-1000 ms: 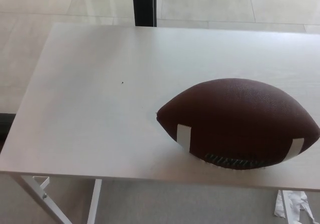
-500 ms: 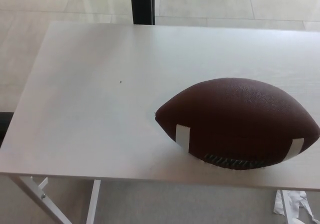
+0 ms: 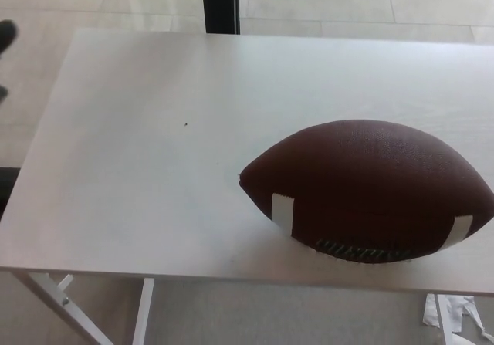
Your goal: The robot uses both its hands to grab the left and right ends of a football kept in the middle of the desk infront of it, lifts it up and places it in the palm of a person
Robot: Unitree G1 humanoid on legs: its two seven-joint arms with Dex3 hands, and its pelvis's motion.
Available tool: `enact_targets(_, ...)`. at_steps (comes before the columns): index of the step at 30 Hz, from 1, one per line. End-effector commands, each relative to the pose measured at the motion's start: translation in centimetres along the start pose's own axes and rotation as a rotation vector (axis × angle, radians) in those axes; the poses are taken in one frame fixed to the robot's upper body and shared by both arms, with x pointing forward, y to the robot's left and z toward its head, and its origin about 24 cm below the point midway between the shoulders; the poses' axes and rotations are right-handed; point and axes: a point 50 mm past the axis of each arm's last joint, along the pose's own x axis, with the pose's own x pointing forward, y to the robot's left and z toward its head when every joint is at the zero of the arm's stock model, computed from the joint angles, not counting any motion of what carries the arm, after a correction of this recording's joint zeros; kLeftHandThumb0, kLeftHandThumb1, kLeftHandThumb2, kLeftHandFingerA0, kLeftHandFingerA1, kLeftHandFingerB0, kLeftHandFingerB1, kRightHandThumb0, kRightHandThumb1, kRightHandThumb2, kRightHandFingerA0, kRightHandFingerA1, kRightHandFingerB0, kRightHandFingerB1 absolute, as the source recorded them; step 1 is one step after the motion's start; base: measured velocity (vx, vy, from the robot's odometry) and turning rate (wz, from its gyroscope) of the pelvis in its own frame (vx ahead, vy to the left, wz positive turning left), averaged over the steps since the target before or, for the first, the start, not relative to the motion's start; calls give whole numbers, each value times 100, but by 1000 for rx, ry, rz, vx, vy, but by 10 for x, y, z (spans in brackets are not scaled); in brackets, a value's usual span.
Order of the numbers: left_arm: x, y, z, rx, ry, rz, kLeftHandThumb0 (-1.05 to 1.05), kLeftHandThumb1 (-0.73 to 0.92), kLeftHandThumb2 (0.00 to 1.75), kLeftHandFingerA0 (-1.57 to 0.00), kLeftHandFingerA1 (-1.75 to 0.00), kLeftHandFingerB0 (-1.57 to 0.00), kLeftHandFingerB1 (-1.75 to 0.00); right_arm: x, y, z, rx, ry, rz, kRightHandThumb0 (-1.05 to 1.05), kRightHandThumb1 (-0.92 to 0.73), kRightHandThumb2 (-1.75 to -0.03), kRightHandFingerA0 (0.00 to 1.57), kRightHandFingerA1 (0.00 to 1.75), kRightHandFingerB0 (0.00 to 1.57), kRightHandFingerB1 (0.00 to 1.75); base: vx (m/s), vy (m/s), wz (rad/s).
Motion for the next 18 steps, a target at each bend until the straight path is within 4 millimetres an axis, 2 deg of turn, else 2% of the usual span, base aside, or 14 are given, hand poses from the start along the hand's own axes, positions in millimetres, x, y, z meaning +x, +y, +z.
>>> enact_targets(1,3,-74,-19,-86,196,-109,-92,92,79,-25,-53,-14,-36,-20,53,-31,53,181,-25,-96,-92,-77,34,43,14,28,0,0,0)
enact_targets(5,-3,-86,-34,-108,256,-118,-92,91,82,-26,-53,-14,-37,-34,58,-52,55,271,-66,-95,-92,-75,42,43,24,31,0,0,0)
enact_targets(9,-9,-95,-44,-66,289,-153,-94,92,84,-26,-52,-16,-36,-44,59,-64,70,315,-75,-94,-92,-76,40,48,21,31,0,0,0)
enact_targets(18,-21,-106,-57,38,317,-228,-90,92,83,-31,-54,-22,-41,-55,60,-72,44,355,-76,-95,-92,-77,42,47,24,33,0,0,0)
